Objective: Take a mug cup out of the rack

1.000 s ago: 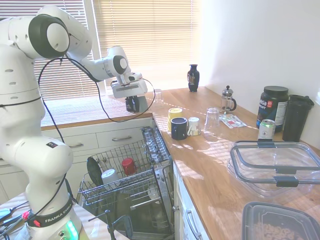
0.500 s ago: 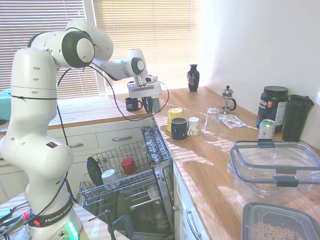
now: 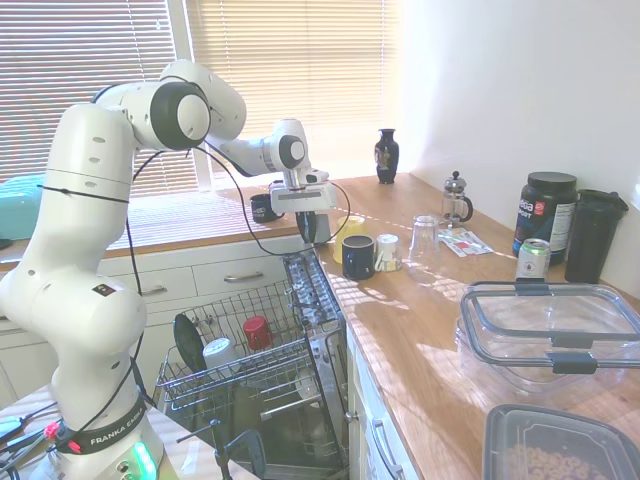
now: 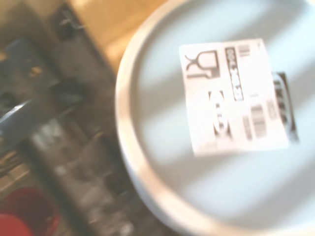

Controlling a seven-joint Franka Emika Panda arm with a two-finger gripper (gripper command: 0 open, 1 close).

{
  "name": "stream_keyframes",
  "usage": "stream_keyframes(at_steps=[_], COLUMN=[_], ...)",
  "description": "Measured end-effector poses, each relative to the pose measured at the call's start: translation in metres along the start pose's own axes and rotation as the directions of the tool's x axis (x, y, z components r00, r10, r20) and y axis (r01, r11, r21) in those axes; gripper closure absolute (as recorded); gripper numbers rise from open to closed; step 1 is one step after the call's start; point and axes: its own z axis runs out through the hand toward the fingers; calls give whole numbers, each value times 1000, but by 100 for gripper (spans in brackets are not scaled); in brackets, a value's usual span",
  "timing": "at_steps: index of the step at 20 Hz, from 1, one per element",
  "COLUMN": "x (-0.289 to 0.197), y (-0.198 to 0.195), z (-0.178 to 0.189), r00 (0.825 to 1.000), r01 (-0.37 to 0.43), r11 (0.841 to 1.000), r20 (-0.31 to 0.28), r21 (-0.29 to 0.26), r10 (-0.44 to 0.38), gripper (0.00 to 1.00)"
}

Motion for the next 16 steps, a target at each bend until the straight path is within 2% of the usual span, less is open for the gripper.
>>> stream_keyframes(at_steps=[5, 6, 9, 16], x=[25, 29, 34, 37], y=[8, 7, 5, 4], z=[21, 22, 22, 18], r00=[1000, 1000, 999, 999], r01=[-2, -5, -16, -20], r11=[1000, 1000, 1000, 999], r20=[6, 10, 32, 25], r21=[-17, -19, -25, -25], r10=[2, 5, 17, 20], gripper=[100, 0, 0, 0])
